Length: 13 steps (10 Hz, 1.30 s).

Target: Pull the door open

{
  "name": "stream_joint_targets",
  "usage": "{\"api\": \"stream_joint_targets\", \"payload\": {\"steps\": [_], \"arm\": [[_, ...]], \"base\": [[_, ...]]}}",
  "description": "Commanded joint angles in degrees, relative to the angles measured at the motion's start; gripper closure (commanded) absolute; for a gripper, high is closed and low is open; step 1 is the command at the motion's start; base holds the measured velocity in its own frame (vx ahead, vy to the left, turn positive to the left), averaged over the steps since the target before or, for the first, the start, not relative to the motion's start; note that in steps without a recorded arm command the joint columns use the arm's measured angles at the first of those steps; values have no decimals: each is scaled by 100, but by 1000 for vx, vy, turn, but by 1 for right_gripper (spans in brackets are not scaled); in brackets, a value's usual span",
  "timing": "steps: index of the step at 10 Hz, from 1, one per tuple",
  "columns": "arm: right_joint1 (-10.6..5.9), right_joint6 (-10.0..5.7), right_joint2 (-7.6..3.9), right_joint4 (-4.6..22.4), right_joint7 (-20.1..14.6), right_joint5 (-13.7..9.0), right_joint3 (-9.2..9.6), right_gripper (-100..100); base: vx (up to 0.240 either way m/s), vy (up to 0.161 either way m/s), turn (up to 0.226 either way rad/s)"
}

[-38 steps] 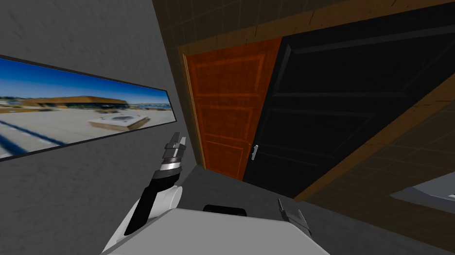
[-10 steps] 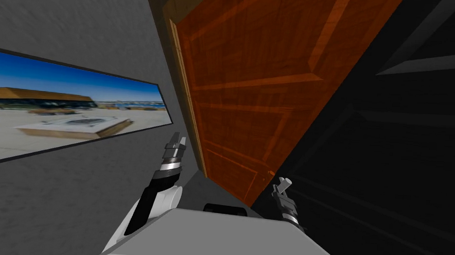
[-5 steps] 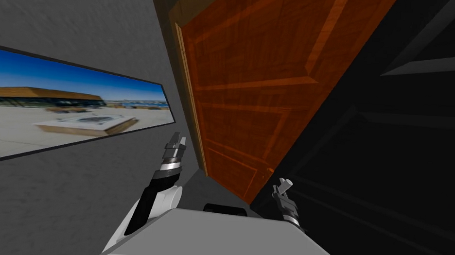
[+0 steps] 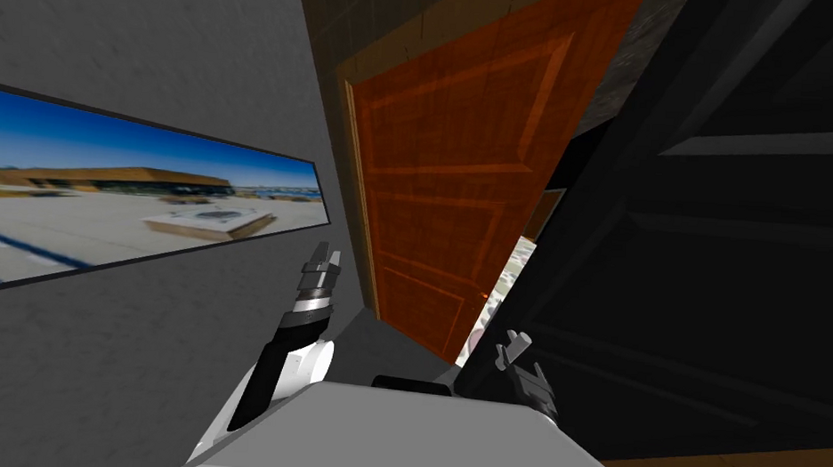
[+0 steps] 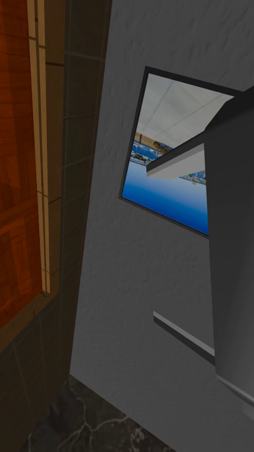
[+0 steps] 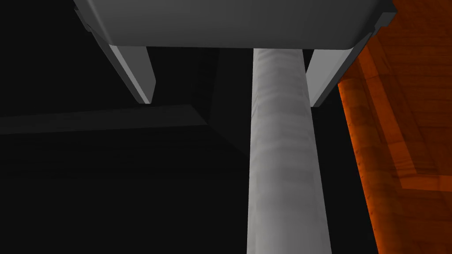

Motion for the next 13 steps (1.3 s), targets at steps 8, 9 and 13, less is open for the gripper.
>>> {"api": "stream_joint_targets", "payload": {"steps": [8, 9, 13], "arm": [[200, 68, -139, 213, 24, -117, -230, 100], [200, 68, -139, 213, 24, -117, -230, 100], [259, 67, -166, 287, 28, -144, -281, 100]], "base": [[-74, 15, -8], [-29, 13, -18], [-51, 5, -5]]}}
